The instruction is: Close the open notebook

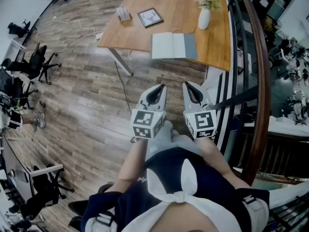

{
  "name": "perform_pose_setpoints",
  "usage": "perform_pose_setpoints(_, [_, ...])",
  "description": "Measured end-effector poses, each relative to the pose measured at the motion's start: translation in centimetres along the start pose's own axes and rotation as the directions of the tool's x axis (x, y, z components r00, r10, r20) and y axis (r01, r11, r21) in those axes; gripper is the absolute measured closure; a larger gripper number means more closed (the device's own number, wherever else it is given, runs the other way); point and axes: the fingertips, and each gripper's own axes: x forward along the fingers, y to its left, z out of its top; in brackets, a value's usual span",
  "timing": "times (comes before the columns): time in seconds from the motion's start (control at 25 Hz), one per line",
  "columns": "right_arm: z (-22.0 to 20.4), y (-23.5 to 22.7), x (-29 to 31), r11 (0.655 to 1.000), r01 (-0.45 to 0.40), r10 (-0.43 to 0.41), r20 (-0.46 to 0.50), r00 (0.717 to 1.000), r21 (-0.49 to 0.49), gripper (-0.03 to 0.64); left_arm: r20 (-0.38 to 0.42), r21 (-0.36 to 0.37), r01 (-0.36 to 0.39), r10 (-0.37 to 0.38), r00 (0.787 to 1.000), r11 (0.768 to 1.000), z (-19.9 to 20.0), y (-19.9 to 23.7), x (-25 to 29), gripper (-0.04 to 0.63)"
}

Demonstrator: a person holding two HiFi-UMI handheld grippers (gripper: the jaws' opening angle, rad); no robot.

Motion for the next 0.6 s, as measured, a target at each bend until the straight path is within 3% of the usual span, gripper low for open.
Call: perform_pose_setpoints(0.6, [0.2,-3.4,7.7,0.999,0.036,-0.035,-0.029,0.999,0.011,0.62,-0.011,-0.092,-0.003,0.002,1.0,0.996,1.5,7.7,5.2,0.568])
